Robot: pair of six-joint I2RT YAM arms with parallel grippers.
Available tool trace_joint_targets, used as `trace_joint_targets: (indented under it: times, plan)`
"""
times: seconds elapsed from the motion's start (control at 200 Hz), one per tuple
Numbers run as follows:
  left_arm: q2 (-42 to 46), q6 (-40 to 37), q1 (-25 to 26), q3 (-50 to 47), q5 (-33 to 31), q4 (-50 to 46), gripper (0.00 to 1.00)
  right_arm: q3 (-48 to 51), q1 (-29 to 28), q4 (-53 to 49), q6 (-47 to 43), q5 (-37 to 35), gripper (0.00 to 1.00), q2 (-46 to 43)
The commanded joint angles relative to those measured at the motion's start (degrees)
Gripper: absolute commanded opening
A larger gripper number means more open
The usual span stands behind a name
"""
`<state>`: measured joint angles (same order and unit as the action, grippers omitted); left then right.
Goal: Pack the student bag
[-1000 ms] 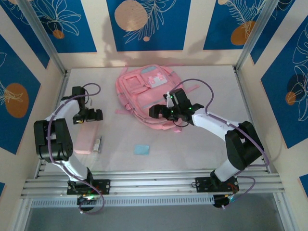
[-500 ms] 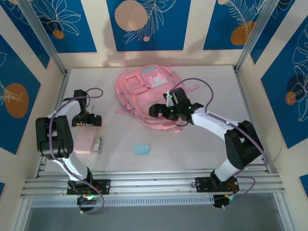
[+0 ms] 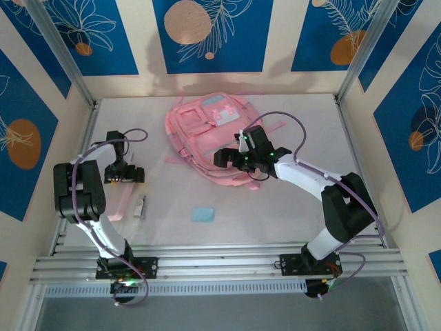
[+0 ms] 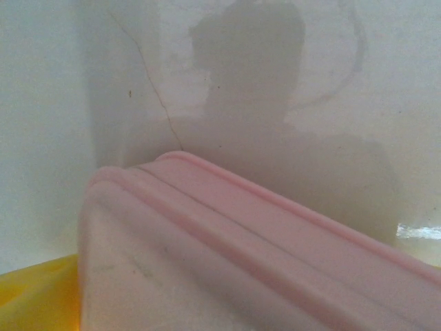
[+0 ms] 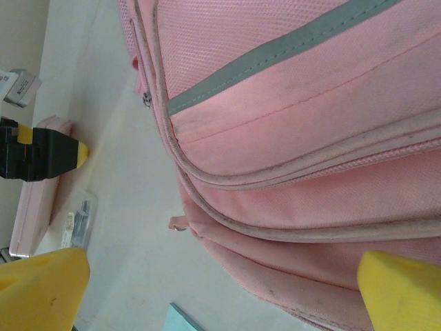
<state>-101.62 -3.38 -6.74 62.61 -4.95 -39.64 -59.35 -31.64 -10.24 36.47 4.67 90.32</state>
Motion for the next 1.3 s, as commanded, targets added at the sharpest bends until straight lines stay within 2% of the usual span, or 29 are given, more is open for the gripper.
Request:
trace_joint_targets:
  times: [0.0,0.095,0.145,0.18,0.37,0.495,0.54,0.59,0.62,0.735,0.93,1.045,1.125,1.24,1.295]
  plan:
    - [1.85,1.19,-0.03,-0.5,2.28,-1.72,0.93,-0.59,0.26,0.13,0.36,0.22,1.0,-1.08]
    - [2.8,2.11,0.32,-0.34,3.04,-1.75,0.88,-0.76,0.3,-0.02,0.45,0.22,1.0,-1.03]
    - [2.95,2.48,0.33,0.04,2.69,-1.93,0.74,-0.77,0.26,-0.13,0.45,0.08,1.0,-1.1]
    - [3.02,2.67,0.33,0.67,2.58,-2.48,0.68,-0.85,0.26,-0.2,0.45,0.1,1.0,-1.18]
    - [5.72,4.66,1.03,2.01,3.79,-2.9,0.69,-1.42,0.26,-0.96,0.16,0.21,1.0,-1.47]
    - [6.96,5.37,1.62,2.62,3.92,-2.99,0.61,-1.38,0.17,-0.51,0.53,0.5,1.0,-1.12]
    - [6.98,5.48,1.69,2.79,3.81,-3.17,0.5,-1.42,0.09,-0.48,0.62,0.66,0.99,-1.0]
    - [7.13,5.44,1.73,3.15,3.81,-3.69,0.24,-1.42,0.04,-0.48,0.62,0.87,0.99,-0.85]
    - [7.13,5.42,1.82,3.49,3.89,-4.16,0.17,-1.43,0.0,-0.55,0.58,0.89,0.99,-0.85]
    - [8.13,5.54,2.43,4.58,3.72,-5.17,0.21,-1.34,-0.09,-0.66,0.53,0.65,1.0,-0.77]
    - [10.2,7.57,3.05,10.43,5.38,-6.4,0.21,-1.69,-0.18,0.33,-0.13,2.64,0.99,-0.42]
    - [12.23,13.57,3.7,14.16,14.6,-3.51,0.19,-1.82,-0.15,1.97,-2.33,5.65,0.99,-0.5]
    - [13.79,19.5,5.19,14.56,22.51,1.88,0.11,-1.84,-0.09,3.55,-4.84,9.07,0.99,-1.1]
    - [15.0,26.44,9.83,14.56,27.55,10.26,0.0,-1.92,0.13,5.64,-8.22,12.74,1.0,-2.17]
    - [15.05,29.67,12.34,14.15,30.16,14.86,0.0,-1.91,0.42,6.69,-9.14,14.91,1.0,-2.6]
